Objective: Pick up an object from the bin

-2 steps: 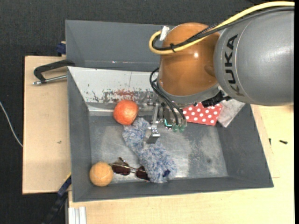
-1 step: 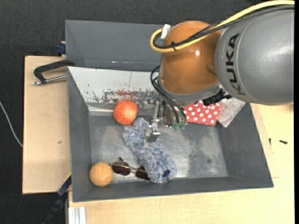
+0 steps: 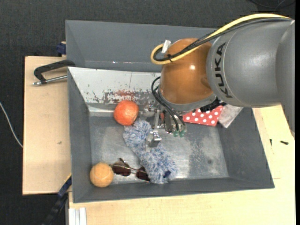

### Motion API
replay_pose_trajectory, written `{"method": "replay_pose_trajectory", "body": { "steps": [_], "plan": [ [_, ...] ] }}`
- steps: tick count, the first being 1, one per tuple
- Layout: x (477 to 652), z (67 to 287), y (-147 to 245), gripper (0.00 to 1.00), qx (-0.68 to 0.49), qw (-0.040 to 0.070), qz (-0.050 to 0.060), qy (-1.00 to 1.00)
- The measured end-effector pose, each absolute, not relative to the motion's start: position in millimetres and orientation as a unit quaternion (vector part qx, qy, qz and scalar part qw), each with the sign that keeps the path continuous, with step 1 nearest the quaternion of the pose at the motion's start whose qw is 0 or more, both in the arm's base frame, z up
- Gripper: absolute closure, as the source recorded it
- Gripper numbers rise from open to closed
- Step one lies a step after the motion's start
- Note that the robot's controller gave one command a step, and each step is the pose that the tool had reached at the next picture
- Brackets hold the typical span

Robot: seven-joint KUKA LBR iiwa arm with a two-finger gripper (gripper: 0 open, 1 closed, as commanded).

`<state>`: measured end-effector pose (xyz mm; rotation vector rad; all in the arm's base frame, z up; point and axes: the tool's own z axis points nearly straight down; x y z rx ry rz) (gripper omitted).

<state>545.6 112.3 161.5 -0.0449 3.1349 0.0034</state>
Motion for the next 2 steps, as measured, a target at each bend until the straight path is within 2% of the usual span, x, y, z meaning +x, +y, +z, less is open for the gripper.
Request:
{"method": "replay_pose_trajectory", "body": {
  "steps": [1,2],
  "plan": [
    [535.7,118,104,0.0,0.11,0.0,0.001,0.994],
    [544.3,95,101,0.0,0.16,0.0,0.0,0.987]
  ]
}}
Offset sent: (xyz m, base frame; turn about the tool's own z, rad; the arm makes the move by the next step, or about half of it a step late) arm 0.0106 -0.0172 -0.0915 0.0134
